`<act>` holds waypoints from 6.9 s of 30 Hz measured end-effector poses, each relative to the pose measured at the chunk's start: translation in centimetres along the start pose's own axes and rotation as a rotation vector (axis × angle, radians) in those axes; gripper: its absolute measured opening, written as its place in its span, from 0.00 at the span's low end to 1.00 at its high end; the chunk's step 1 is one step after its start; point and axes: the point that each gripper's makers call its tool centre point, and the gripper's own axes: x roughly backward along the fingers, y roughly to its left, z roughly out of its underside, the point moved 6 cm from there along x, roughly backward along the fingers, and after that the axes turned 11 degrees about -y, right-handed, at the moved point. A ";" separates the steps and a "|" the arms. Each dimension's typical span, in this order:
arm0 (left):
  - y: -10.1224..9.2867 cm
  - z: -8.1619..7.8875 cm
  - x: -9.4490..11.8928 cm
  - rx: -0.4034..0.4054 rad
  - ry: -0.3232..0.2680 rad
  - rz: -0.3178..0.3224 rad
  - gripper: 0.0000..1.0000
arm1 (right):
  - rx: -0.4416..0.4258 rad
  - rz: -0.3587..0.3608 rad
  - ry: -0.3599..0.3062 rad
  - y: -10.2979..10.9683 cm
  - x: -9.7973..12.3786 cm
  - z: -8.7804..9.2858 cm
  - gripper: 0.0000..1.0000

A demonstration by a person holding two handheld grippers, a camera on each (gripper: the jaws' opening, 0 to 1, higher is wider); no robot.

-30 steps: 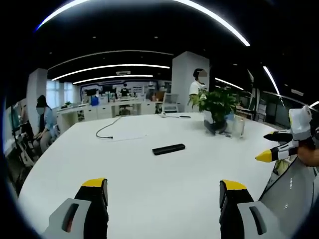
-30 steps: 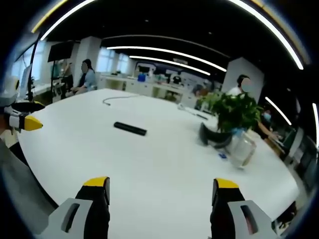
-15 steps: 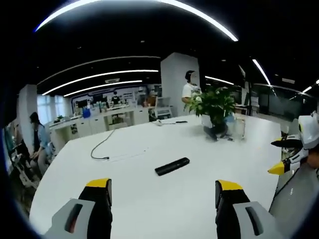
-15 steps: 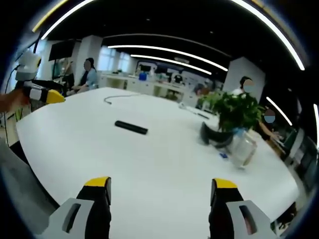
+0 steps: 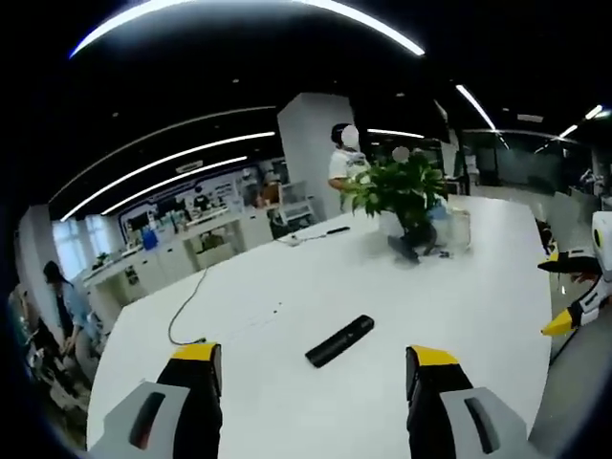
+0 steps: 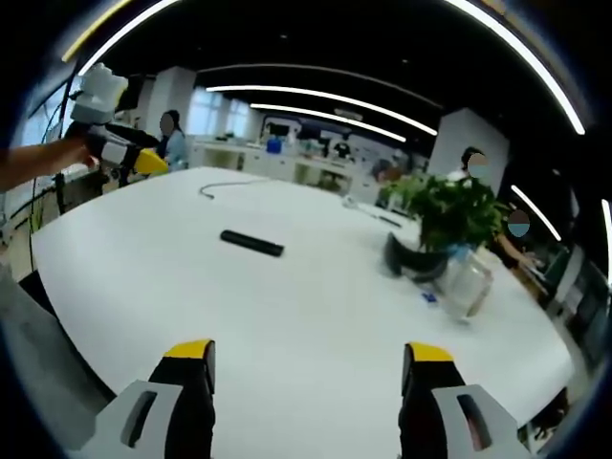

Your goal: Press the specified remote control buttons in sequence, fully releasing each button before pressing the next.

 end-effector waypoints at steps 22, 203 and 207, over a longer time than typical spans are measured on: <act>0.2 0.0 -8.8 -0.160 0.254 0.328 0.70 | -0.032 0.011 0.009 -0.4 0.0 0.2 0.74; -17.0 14.1 1.5 -0.336 0.743 0.751 0.23 | -0.318 -0.246 0.427 2.8 1.2 3.5 0.00; -17.5 14.2 2.3 -0.311 0.723 0.741 0.23 | -0.317 -0.255 0.424 2.9 1.2 3.4 0.00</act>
